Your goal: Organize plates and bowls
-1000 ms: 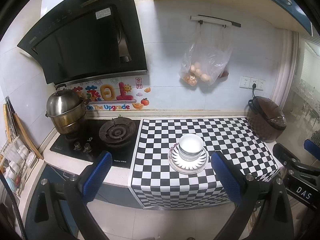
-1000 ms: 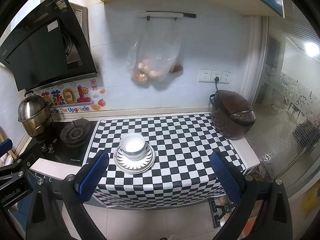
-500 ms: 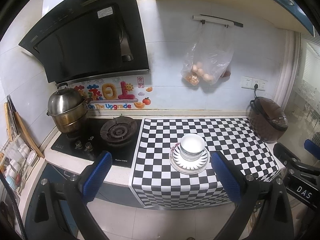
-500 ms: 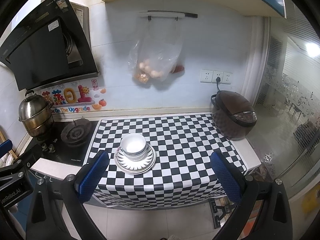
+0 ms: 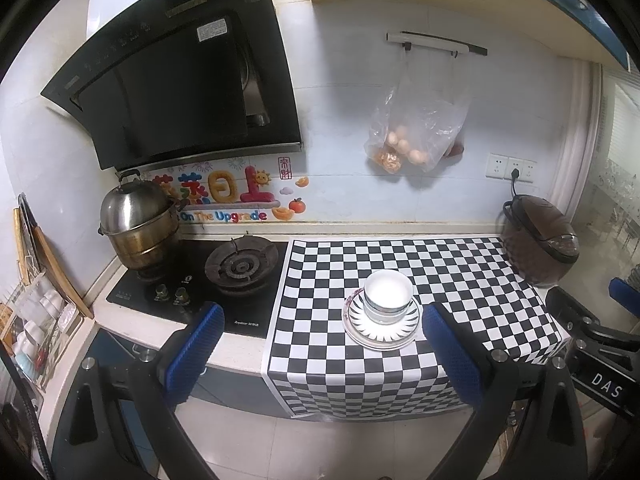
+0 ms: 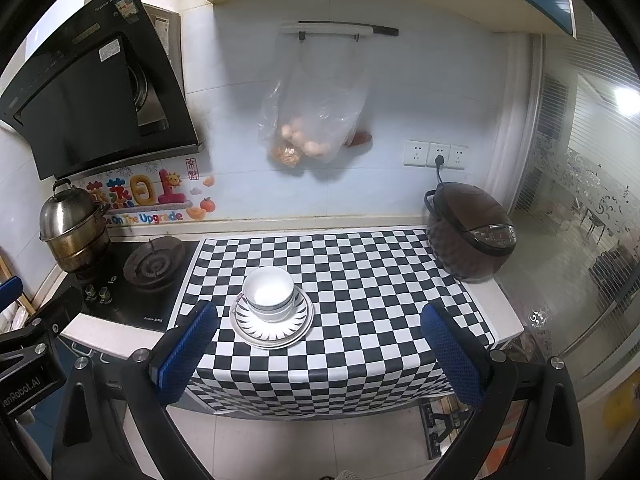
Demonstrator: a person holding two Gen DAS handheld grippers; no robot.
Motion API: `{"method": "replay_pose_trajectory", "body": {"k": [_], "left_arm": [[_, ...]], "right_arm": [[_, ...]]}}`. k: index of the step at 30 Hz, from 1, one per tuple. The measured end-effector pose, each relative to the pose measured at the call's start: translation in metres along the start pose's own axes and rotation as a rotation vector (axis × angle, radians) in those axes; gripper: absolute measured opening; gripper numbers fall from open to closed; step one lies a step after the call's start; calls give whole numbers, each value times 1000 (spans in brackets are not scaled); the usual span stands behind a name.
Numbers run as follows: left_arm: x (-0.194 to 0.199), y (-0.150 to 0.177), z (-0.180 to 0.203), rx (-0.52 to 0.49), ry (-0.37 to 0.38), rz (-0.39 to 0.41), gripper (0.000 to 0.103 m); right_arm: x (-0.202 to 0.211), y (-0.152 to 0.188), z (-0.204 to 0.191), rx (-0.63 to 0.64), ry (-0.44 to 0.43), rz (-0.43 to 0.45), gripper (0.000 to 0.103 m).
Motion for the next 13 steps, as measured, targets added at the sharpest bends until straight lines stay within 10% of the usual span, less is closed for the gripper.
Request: {"method": "replay_pose_trajectory", "body": {"k": [13], "left_arm": [[0,0,3,-6,3,-8,102]], "right_arm": [[1,1,2,-2,-1,-1,103]]}}
Point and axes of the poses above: each gripper's, at about its wrist camera, not at the fingertips, and x roughly against the way its jaws point, z to its right, y to its underside, the point moved 3 cm from there along -x, roughly the way its jaws point, and after that the axes turned 7 degrees about y, right-handed, at the moved point
